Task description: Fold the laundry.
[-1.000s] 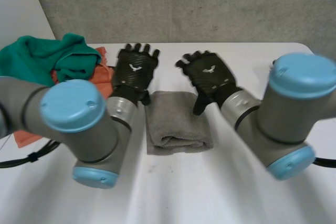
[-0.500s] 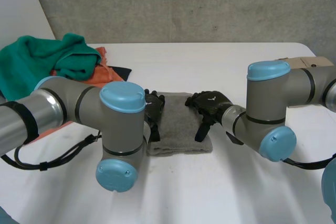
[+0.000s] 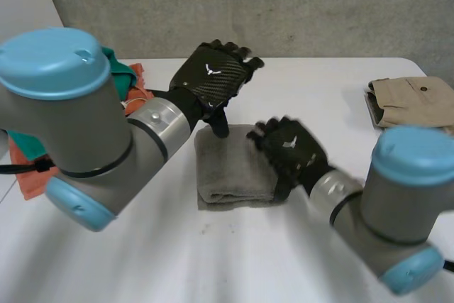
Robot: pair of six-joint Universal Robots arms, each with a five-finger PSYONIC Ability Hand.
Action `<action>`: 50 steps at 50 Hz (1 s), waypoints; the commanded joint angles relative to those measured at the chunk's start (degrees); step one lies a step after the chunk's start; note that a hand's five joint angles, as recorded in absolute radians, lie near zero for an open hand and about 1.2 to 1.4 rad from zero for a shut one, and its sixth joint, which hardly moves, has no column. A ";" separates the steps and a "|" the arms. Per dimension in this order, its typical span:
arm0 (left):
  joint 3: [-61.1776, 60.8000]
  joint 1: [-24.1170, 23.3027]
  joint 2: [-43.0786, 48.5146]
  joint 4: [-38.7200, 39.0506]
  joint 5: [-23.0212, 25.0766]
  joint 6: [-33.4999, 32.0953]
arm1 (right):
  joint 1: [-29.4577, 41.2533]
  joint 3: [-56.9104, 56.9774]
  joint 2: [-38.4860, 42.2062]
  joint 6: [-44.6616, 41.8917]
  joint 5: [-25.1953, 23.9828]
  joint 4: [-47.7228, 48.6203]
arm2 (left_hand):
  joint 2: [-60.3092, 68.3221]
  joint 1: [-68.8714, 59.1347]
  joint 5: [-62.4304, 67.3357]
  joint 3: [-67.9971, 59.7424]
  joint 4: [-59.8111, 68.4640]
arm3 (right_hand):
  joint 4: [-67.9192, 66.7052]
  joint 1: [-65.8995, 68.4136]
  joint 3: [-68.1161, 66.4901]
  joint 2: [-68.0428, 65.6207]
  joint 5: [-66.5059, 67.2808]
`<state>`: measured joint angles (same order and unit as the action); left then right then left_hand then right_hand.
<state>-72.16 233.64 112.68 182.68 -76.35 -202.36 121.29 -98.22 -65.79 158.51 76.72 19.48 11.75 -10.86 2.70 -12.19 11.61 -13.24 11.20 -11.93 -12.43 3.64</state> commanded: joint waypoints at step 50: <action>-2.73 4.37 -1.23 -4.26 7.35 2.58 | -11.50 15.16 10.78 -3.56 -0.86 2.24 | 0.65 -1.54 -0.29 -0.21 0.79 | -66.76 68.80 -68.07 -67.57 66.36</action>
<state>-74.89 237.06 111.70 178.42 -68.94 -199.78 119.33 -81.32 -50.70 155.83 80.41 24.53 11.75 -10.86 2.69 -12.20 11.61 -67.87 49.88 -64.57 -66.14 51.56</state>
